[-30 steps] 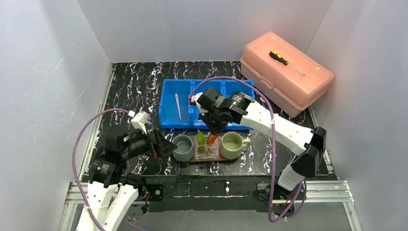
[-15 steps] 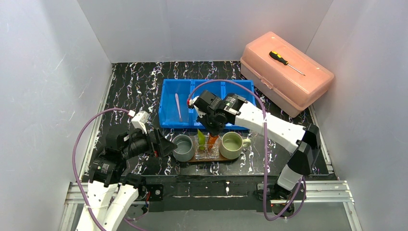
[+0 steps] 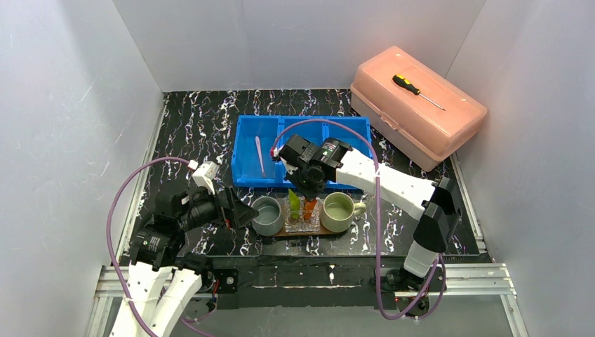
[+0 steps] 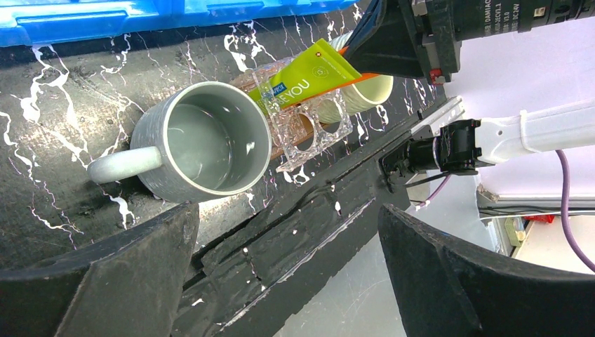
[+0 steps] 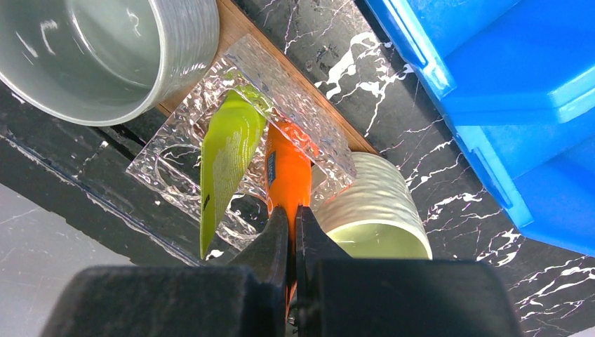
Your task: Prepare toiletry sets of a toothbrush and toothpaste on the tray
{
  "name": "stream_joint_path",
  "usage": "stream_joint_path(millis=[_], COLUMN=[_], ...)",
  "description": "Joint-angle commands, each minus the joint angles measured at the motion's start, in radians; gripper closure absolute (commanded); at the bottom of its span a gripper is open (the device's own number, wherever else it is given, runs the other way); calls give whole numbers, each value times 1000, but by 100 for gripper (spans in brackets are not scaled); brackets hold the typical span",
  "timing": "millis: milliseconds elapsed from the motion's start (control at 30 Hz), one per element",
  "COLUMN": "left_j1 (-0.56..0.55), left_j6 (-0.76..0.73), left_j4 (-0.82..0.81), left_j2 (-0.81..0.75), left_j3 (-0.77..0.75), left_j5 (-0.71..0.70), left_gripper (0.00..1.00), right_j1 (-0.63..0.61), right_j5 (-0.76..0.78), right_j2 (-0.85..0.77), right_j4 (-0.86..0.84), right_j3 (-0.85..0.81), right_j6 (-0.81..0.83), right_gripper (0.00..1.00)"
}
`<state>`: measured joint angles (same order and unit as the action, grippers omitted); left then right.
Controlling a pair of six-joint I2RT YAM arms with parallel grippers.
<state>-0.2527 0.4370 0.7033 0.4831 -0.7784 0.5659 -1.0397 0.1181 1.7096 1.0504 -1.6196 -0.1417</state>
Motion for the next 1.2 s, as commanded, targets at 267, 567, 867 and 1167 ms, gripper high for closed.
stream_joint_path(millis=[267,567,867,1167], left_j1=[-2,-1,-1,-1], left_j6=[-18,-18,-18,-16], left_j4=[-14,-14,-14,-10], left_j2=[14,19,33,60], left_j3=[7,7,7,5], left_j5=[26,25,25,13], left_gripper=[2,2,2,2], right_j1=[-5,-6,-6,-5], right_j5=[28,45,99,156], right_j2=[28,9,-44,-112], right_j4=[-9,-19,-21,-67], right_j3=[-38,-62,-83,-86], right_j6=[14,15,11,-6], right_gripper=[87,70,62,57])
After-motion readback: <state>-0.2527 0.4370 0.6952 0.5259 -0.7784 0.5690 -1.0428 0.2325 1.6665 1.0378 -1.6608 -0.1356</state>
